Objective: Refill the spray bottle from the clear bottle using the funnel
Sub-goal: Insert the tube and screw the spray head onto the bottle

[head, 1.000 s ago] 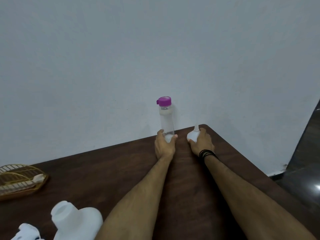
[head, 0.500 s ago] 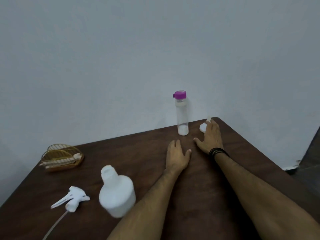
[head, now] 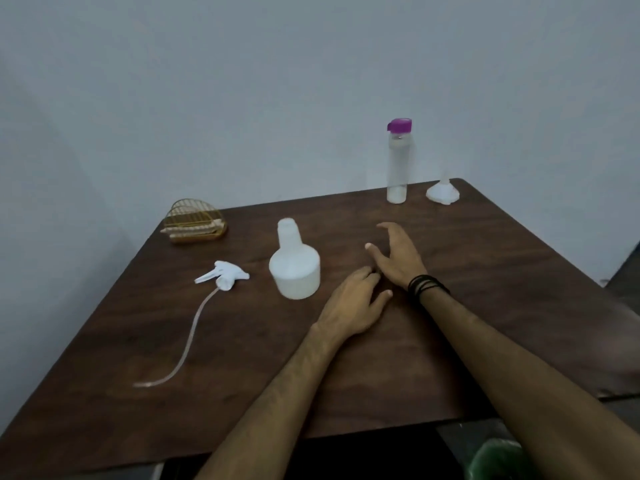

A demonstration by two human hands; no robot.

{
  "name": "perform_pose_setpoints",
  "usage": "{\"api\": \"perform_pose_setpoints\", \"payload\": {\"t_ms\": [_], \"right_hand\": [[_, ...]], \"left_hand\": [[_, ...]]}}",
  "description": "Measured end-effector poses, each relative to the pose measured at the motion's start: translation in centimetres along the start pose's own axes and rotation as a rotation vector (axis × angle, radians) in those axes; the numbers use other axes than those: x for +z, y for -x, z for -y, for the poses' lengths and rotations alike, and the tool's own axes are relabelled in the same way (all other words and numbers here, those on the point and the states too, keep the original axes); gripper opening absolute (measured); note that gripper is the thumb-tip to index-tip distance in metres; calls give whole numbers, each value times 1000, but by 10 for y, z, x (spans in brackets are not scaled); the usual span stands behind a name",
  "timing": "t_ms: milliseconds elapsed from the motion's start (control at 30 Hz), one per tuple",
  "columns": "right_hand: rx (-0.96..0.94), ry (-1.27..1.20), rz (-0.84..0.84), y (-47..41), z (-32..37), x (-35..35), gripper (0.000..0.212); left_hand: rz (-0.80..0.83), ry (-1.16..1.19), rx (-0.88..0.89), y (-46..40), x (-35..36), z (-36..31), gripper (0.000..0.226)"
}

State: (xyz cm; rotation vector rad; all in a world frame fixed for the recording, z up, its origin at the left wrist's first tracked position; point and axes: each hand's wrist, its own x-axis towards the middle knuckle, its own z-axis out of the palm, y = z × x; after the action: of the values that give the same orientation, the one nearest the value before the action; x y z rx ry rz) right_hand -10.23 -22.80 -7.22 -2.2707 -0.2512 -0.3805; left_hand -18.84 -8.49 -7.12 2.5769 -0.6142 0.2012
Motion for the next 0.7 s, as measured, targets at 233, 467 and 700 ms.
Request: {"api": "perform_pose_setpoints", "payload": {"t_ms": [233,467,700], "right_hand": [[-23,-310,-20,34,70,49,48],[-59,-472,89,52,118,76,70],[-61,-483,96,52,112,77,70]], "left_hand": [[-238,-78,-19,81,-44,35,20],[-722,-82,-450,107,-92,71,24],[-345,-280,-893,80,-128,112,63]]}}
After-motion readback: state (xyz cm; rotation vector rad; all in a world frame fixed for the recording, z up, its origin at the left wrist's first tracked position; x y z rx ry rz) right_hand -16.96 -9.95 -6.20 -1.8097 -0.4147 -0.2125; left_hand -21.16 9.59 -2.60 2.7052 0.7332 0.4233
